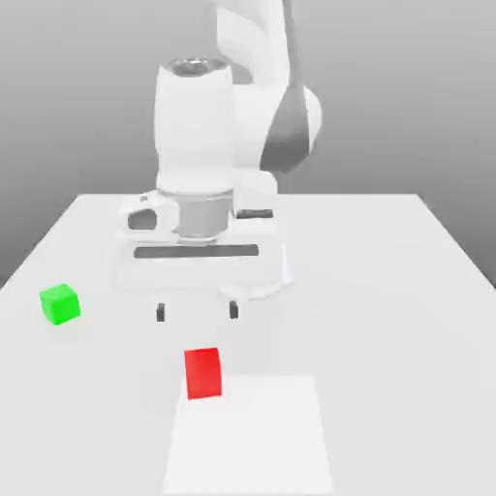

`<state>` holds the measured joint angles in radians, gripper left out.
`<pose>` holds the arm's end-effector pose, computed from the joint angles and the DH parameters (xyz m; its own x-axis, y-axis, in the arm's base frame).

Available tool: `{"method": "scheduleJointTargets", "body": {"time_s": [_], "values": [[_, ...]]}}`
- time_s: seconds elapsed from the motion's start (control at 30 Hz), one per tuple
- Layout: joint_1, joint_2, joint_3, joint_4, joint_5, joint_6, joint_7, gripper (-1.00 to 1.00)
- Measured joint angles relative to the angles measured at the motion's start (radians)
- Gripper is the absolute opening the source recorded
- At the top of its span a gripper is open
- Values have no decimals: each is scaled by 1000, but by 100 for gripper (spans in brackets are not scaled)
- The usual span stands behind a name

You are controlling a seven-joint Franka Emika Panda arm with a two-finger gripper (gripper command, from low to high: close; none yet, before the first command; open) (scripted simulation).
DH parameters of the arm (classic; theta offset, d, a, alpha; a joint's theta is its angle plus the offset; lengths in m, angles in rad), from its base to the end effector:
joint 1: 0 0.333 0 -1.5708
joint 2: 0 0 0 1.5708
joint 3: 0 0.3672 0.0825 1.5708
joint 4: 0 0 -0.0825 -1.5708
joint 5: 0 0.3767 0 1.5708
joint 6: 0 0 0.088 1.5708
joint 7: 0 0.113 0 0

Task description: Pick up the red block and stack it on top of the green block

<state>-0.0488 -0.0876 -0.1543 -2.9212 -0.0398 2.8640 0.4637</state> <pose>0.3279 -0.0642 0.2614 0.8086 -0.5877 0.0259 -0.5876 -0.8091 -0.0145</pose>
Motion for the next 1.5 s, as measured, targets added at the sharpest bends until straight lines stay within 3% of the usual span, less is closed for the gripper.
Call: {"method": "scheduleJointTargets", "body": {"time_s": [0.17, 0.2, 0.43, 0.7, 1.5], "values": [[-60, 218, 86, 9, 125, 179, -102, 0], [-76, 250, 106, 13, 140, 206, -114, -100], [-84, 256, 113, 14, 138, 211, -112, -100], [-84, -4, 76, -23, 15, -12, -24, -100], [-792, -78, -245, 86, -103, -184, 972, -100]]}}
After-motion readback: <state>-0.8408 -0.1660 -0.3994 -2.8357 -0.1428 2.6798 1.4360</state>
